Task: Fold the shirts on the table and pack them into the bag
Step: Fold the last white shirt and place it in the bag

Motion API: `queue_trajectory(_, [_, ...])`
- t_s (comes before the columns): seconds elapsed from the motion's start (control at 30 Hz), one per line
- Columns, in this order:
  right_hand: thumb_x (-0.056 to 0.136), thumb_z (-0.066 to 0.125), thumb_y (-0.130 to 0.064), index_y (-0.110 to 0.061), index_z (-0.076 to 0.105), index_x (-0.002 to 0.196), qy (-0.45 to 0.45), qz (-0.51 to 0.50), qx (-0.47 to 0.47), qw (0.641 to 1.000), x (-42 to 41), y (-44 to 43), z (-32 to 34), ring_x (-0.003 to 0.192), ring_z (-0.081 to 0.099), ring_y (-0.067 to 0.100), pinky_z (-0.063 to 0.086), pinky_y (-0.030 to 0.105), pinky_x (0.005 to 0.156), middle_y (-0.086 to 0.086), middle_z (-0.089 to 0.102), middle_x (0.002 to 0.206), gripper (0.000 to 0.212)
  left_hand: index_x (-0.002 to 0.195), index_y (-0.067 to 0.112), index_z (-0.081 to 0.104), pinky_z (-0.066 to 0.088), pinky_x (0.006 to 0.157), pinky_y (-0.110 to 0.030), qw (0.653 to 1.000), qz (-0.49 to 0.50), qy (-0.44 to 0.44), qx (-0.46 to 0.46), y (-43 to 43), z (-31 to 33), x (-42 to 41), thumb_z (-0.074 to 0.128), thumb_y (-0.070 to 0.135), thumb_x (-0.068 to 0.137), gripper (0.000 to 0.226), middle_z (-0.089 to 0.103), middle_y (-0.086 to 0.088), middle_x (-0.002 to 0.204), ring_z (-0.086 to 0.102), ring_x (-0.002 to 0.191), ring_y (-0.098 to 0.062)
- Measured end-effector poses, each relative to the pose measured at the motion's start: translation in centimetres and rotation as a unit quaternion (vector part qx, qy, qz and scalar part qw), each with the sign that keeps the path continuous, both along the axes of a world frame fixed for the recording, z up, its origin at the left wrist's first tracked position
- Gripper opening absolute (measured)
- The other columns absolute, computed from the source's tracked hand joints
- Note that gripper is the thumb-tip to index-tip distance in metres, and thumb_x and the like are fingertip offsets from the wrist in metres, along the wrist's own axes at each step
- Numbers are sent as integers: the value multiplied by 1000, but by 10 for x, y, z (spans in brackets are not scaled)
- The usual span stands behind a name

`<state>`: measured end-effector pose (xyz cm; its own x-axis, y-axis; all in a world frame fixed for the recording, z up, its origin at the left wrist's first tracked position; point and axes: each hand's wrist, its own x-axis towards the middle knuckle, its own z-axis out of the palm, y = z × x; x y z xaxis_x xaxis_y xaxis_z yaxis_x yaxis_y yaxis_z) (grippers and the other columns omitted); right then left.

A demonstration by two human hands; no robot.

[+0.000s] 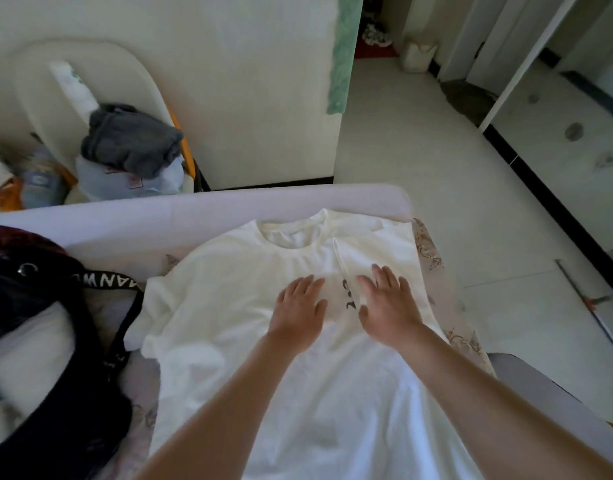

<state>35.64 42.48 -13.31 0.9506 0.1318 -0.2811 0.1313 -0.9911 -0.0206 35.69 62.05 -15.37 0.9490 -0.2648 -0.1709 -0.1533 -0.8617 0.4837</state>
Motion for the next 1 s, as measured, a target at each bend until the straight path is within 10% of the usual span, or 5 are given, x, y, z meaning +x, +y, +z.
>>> queue_trajectory(0.33, [97,48,-14,-17,55,137,-6,210,228,951,13,221,9,138,41,25,34,39,108,4,43,152,41,113,11,64,45,81,-45,953,227,-150,135,199,22,-39,58,-1,77,37,60,-10,108,54,100,-35])
queue_trajectory(0.5, [101,41,-15,-18,49,143,24,238,254,937,45,298,13,129,51,28,45,39,102,-1,39,154,43,136,9,43,44,94,-38,947,261,-33,184,243,35,-31,53,19,94,44,50,-12,130,48,120,-32])
queue_trajectory(0.67, [100,51,-28,-23,23,155,87,269,157,946,65,330,-1,135,44,34,41,43,106,6,7,167,62,106,15,63,43,89,-37,927,261,81,257,262,37,-19,53,38,92,29,63,-8,116,54,111,-28])
queue_trajectory(0.87, [102,39,-44,-22,15,157,27,186,244,951,68,314,-14,134,41,34,37,45,107,7,23,160,65,103,5,53,34,67,-32,868,483,-53,-100,283,68,-3,36,19,102,23,55,-7,92,51,83,-26])
queue_trajectory(1.0, [102,38,-48,-25,16,157,-25,244,167,955,54,308,-18,137,38,33,36,44,106,9,17,163,64,100,13,57,42,57,-33,863,489,-94,-91,314,87,0,42,31,99,23,62,-3,87,57,75,-22])
